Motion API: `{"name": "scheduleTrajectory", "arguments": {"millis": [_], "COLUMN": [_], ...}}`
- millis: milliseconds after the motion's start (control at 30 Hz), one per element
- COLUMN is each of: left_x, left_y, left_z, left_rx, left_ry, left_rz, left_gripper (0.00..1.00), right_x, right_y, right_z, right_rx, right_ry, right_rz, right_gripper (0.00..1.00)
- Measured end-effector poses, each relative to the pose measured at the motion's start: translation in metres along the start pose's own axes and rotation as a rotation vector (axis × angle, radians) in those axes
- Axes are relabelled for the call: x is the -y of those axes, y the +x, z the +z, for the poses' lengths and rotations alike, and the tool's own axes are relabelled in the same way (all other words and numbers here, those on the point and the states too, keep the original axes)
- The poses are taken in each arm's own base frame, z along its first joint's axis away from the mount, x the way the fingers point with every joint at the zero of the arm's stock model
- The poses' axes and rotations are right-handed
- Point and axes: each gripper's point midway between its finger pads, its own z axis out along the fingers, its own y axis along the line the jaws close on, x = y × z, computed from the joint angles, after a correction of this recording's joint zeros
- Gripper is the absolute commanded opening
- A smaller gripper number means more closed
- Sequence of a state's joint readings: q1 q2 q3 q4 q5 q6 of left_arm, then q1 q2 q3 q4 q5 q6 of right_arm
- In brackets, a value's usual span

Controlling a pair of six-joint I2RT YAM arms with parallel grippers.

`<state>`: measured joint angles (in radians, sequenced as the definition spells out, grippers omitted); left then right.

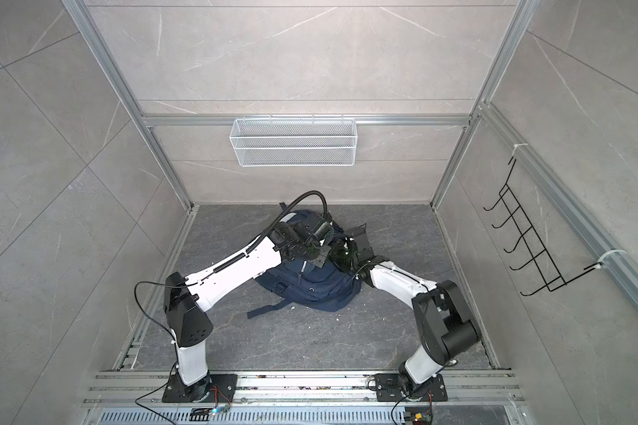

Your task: Pack the student bag

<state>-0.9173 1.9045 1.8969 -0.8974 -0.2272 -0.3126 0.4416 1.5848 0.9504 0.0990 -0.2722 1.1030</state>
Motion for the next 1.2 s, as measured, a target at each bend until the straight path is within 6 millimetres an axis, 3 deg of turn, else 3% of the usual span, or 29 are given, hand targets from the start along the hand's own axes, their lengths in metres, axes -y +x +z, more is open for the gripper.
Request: {"name": "scheduleTrajectory", "arguments": {"millis": [267, 500, 633, 800, 867, 1033, 1200], "left_x": [0.008, 0.036, 0.056, 0.073, 0.075, 0.051, -0.006], "left_y": [-0.003, -0.01, -0.018, -0.024, -0.023, 0.008, 0.04], "left_z": [0.013, 0.05, 0.072, 0.083, 0.081, 0.07, 0.044], "left_rx": [-0.023, -0.068, -0.079, -0.074, -0.068, -0.095, -0.089], "left_ry": [0.041, 0.124, 0.174, 0.215, 0.221, 0.167, 0.112], "left_rz": [-0.007, -0.014, -0.026, -0.031, -0.03, -0.036, -0.139], "left_gripper": [0.0, 0.0, 0.01, 0.35, 0.44, 0.46, 0.46], "right_x": [0.02, 0.039, 0.044, 0.059, 0.065, 0.07, 0.07], "right_y": [0.013, 0.025, 0.028, 0.038, 0.045, 0.066, 0.093], "right_z": [-0.067, -0.122, -0.142, -0.137, -0.131, -0.11, -0.077], "right_rx": [0.051, 0.099, 0.124, 0.084, 0.057, -0.006, -0.08], "right_ry": [0.072, 0.137, 0.15, 0.193, 0.216, 0.254, 0.306], "right_rz": [-0.124, -0.226, -0.266, -0.291, -0.306, -0.359, -0.447], "right_gripper": [0.58, 0.54, 0.53, 0.51, 0.5, 0.48, 0.44]}}
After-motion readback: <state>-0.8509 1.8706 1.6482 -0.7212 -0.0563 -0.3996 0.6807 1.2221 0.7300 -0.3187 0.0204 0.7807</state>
